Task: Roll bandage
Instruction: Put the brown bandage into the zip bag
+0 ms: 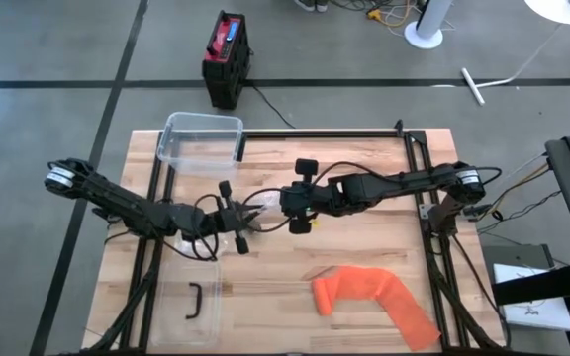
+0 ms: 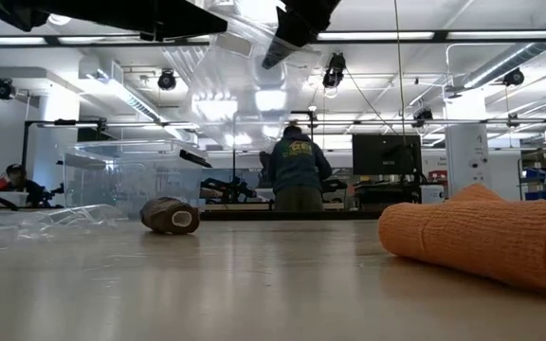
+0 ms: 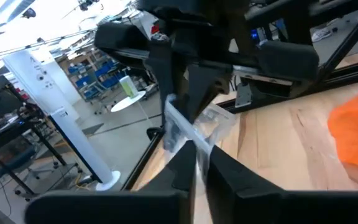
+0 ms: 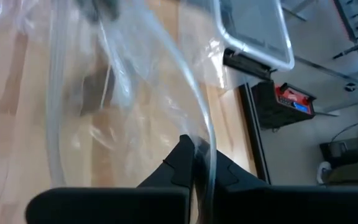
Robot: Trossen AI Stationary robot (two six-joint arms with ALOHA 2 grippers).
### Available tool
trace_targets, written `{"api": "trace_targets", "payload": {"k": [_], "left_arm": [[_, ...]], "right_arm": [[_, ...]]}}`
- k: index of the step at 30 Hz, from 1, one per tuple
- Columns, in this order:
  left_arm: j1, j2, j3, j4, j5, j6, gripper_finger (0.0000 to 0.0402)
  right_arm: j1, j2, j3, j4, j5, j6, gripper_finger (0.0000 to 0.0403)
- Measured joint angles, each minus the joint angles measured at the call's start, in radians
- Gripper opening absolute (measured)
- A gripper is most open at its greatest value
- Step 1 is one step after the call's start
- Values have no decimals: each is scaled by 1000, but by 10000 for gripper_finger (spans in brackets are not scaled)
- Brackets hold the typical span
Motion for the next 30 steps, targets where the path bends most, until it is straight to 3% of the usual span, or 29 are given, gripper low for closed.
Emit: {"api": "trace_targets", "payload": {"k": [8,13,19,26,30], "left_arm": [[-2,-38,0,-103,-69,7,3],[-1,-116,-1,-209,-129,-14,1],[-1,-208,-1,-388,-203,-80,0],[0,-297,-1,-683,-333,-248,0],[-1,-349,-1,-774,-350,-287,0]], "right_arm": [[9,-20,52,12,-2,-5,22],[41,-58,159,-16,-2,9,89],[97,-55,132,39,-98,140,169],[191,110,22,259,-97,430,232],[191,222,23,354,21,534,266]]}}
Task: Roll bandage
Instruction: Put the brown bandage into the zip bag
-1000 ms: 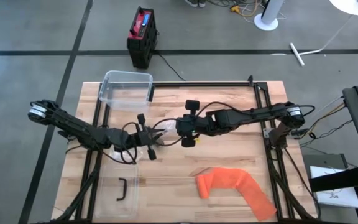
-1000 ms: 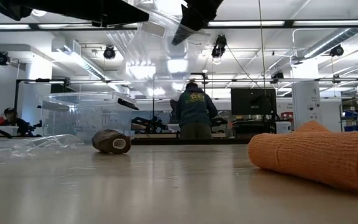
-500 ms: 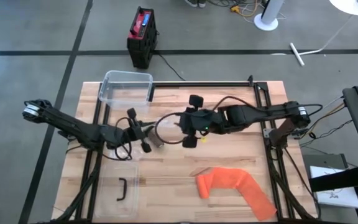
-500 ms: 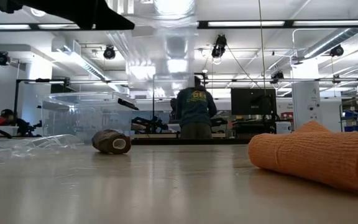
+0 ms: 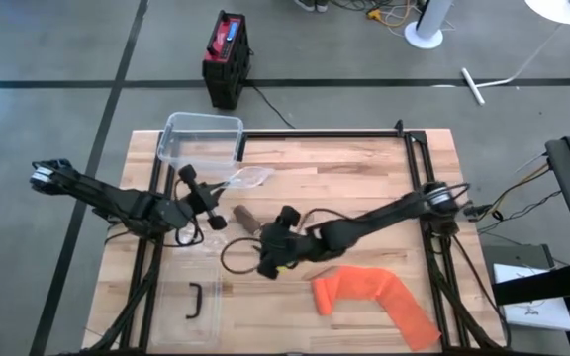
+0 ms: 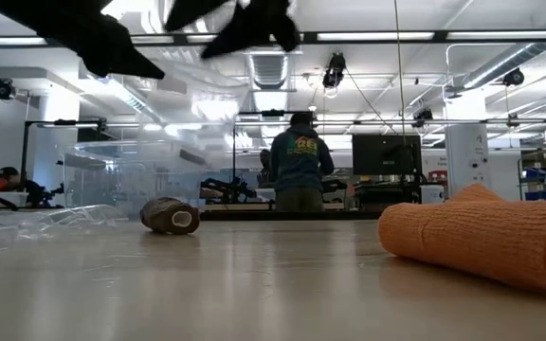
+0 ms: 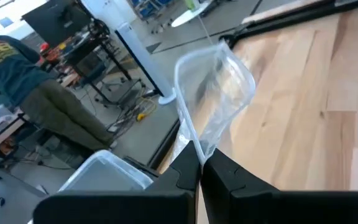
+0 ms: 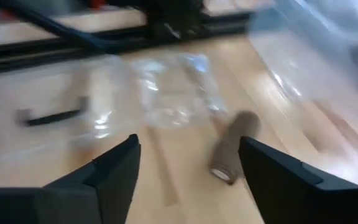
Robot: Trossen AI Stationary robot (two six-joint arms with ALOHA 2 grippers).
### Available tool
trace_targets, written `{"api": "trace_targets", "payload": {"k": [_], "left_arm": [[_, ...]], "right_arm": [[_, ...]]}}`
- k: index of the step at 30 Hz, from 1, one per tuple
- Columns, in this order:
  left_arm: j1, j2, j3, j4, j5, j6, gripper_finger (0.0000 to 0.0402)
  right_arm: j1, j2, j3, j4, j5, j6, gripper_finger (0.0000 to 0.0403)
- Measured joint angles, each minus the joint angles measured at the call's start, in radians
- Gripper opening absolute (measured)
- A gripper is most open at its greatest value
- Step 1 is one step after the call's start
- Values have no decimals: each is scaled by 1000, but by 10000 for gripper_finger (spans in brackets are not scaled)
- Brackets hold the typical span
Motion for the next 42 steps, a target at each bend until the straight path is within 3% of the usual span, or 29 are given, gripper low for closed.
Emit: {"api": "trace_targets", "payload": {"k": [4,8,15,24,31,36,39,42], "left_arm": [[-1,-41,0,-109,2,-39,0],[-1,-66,0,-227,31,-172,0],[-2,-50,0,-268,116,-258,0],[-1,-16,0,-284,126,-241,0],[-1,-16,0,-304,126,-241,0],[-1,-4,0,-317,142,-251,0],[-2,9,-3,-336,161,-256,0],[-2,23,-6,-360,161,-256,0]], "right_arm": [[-63,115,-3,-15,18,102,278],[-123,194,-2,52,10,97,272],[-221,304,-1,233,-140,126,269],[-262,373,3,282,-287,146,252],[-262,373,2,252,-284,71,199],[-263,359,0,229,-282,25,125],[-259,324,-3,159,-335,-29,64],[-235,245,-5,37,-349,-63,53]]}}
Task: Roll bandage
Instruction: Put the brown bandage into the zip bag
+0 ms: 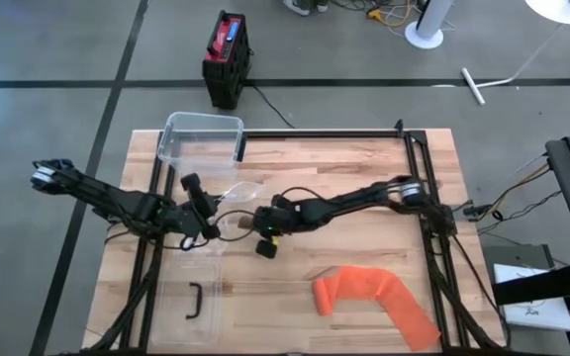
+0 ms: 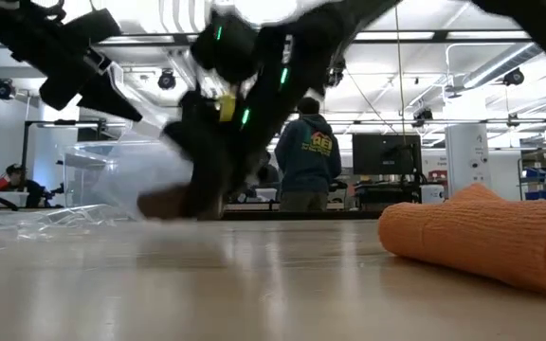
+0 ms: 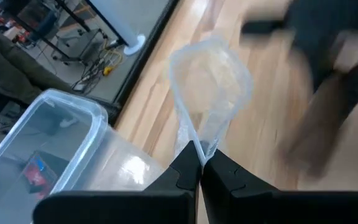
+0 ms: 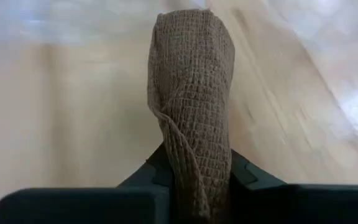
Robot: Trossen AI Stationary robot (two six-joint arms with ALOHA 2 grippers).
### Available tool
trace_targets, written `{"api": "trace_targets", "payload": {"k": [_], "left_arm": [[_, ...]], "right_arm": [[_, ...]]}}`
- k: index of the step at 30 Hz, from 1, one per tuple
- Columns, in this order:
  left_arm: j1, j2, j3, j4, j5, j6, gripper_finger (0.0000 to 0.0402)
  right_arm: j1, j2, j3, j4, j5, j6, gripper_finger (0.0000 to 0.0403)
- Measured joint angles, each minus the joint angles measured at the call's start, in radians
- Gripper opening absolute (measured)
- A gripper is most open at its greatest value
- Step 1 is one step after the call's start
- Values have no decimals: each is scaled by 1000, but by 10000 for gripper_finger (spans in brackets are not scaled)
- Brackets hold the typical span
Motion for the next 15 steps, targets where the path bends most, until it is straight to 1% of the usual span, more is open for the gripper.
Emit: {"api": "trace_targets", "payload": {"k": [3,5,7,9,12,15], "left_arm": [[0,17,-1,-15,0,-2,0],[0,24,-1,-16,26,-12,0],[0,37,-1,-4,66,-22,0],[0,50,-1,19,110,-31,0],[1,73,7,92,160,-52,0],[1,100,34,131,177,-89,0]], "right_arm": [[33,-120,8,-138,-16,-5,53],[55,-194,22,-221,-9,-20,53],[76,-262,30,-260,38,-49,53],[89,-322,33,-259,110,-92,53],[81,-370,35,-259,188,-156,53],[64,-369,34,-275,207,-185,53]]}}
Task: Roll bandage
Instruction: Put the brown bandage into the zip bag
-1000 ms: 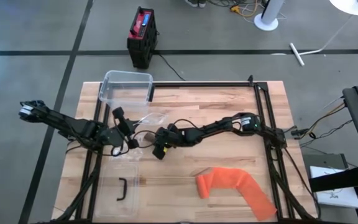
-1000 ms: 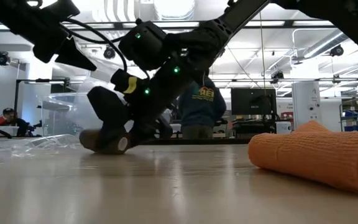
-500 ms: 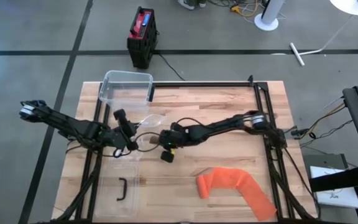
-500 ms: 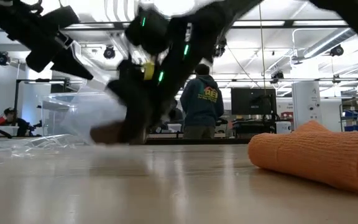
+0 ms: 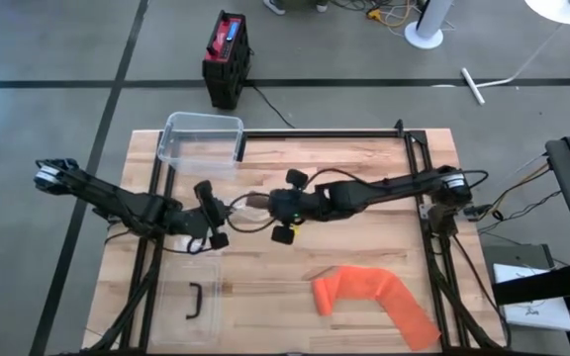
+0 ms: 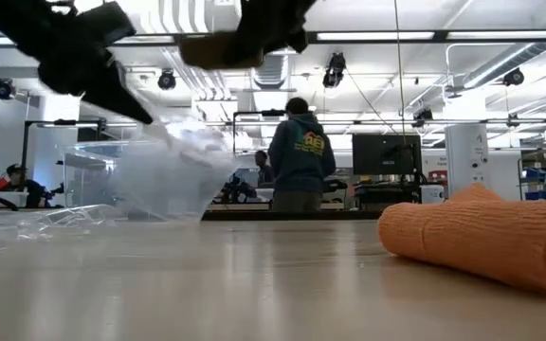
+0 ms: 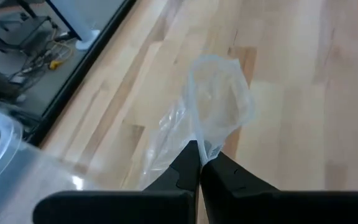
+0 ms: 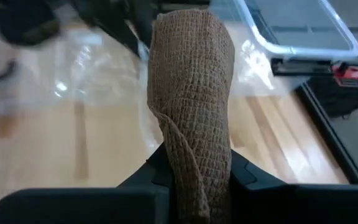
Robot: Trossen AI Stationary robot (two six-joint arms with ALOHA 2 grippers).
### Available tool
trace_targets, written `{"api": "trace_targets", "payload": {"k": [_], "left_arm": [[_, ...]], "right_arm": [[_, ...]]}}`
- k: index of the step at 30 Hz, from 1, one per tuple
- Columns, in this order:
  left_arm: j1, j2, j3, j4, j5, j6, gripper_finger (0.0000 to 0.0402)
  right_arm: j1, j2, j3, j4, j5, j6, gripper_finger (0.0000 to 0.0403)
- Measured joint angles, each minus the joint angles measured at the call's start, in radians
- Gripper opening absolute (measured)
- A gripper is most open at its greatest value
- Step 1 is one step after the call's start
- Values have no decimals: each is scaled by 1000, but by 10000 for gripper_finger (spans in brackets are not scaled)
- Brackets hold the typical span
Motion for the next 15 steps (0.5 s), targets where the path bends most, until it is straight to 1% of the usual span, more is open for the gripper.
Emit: {"api": "trace_targets", "payload": {"k": [3,10,12,15], "left_arm": [[1,33,39,-5,0,-33,0],[4,112,133,-34,0,-27,0],[4,132,154,-41,21,-5,0],[4,165,193,-25,86,16,0]], "right_arm": [[-2,15,0,-23,-6,-11,53],[4,51,-2,-140,-11,12,52],[2,61,-2,-171,-11,13,52],[-3,73,-2,-219,-13,14,52]]}}
